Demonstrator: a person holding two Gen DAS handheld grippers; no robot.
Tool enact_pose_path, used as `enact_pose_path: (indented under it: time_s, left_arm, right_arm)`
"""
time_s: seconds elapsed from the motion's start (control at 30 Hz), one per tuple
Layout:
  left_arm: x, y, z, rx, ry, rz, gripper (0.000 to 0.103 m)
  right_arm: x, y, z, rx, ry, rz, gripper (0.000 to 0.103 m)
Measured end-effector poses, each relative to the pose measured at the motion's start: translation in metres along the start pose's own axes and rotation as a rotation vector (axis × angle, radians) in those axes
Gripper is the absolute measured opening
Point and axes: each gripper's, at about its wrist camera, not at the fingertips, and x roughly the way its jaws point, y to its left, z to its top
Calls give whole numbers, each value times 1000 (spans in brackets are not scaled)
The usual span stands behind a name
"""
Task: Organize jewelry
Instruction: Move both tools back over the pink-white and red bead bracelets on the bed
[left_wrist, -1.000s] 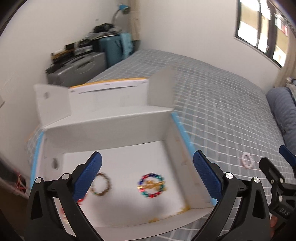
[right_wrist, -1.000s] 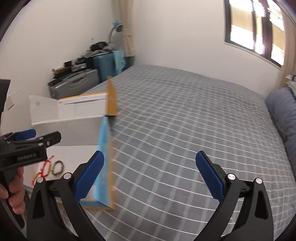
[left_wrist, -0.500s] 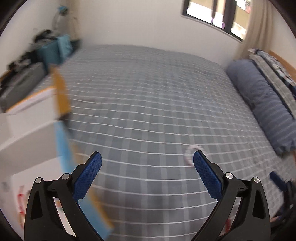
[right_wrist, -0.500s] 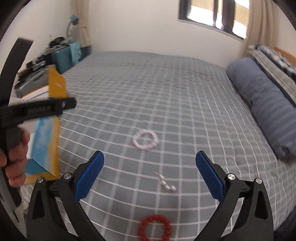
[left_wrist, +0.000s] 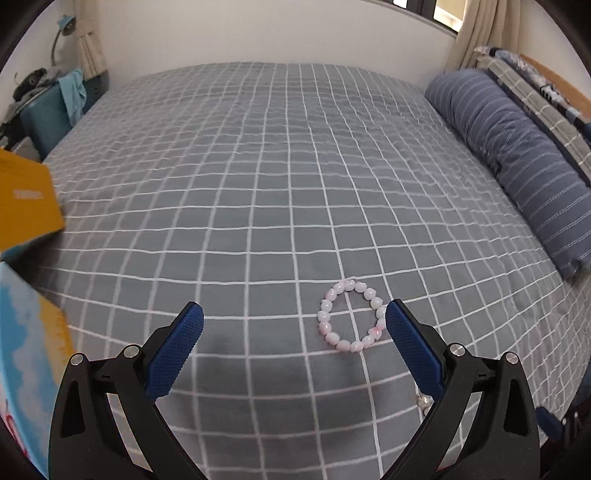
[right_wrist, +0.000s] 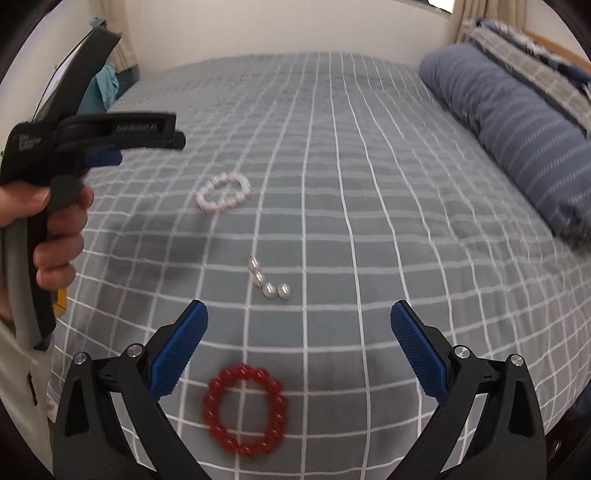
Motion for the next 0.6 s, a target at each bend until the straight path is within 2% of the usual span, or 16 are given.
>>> enact_pose_path:
  time_s: [0.3, 0.5, 0.6]
  left_arm:
    - [56, -8, -3, 12, 84, 35, 97]
    - [80, -11, -8, 19, 121, 34, 97]
    - [88, -10, -11, 0, 138, 2, 97]
  right_arm:
    - [18, -11, -26, 21, 78, 6, 95]
    - [27, -19, -39, 42, 127, 36, 95]
    - [28, -18, -43, 47, 138, 58, 95]
